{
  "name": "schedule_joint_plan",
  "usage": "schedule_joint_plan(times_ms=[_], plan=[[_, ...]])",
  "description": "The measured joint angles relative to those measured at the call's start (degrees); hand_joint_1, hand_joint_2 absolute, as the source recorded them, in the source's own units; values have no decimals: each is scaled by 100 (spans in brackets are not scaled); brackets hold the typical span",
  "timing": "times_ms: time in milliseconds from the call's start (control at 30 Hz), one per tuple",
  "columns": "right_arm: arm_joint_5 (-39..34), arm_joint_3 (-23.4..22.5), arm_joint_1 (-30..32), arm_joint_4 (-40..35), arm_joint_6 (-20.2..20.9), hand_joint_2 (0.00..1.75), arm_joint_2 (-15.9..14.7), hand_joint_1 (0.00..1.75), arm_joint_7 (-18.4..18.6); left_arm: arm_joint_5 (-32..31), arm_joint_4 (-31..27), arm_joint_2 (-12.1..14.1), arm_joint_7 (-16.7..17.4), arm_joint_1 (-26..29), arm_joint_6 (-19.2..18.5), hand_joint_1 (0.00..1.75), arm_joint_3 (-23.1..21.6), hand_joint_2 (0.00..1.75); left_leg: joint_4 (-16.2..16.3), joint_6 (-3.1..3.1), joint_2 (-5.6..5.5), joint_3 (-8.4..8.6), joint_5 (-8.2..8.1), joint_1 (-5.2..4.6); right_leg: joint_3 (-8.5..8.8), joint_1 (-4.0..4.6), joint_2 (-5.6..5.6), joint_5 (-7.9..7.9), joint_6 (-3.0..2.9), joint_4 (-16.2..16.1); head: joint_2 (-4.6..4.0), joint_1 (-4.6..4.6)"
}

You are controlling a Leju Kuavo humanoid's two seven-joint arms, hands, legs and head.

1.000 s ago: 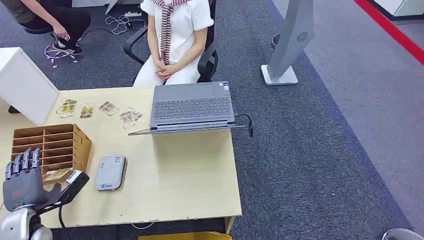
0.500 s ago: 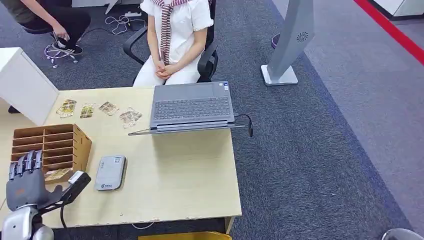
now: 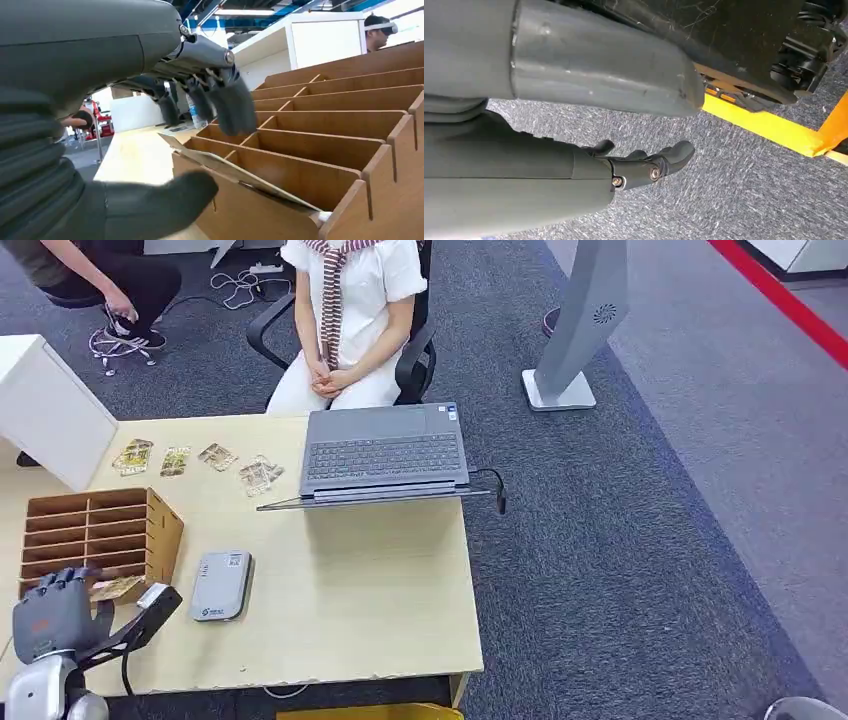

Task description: Pass the card to the sensor for recognition and then transmit it.

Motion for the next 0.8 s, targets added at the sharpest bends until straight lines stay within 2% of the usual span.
schedule_joint_plan(times_ms=[467,733,800], plan=[[7,2,-2,0,7,0,15,0,0,48,44,13,-63,-26,101,175,0,175,0,0,1,0,0,0,0,0,1,0,0,0,0,-2],[-2,4,-6,0,2,0,31,0,-39,206,83,48,-273,-24,394,175,0,175,0,0,0,0,0,0,0,0,0,0,0,0,0,-2],[-22,4,-6,0,-11,0,31,0,-44,306,-69,48,-354,37,448,175,0,175,0,0,1,0,0,0,0,0,1,0,0,0,0,0]])
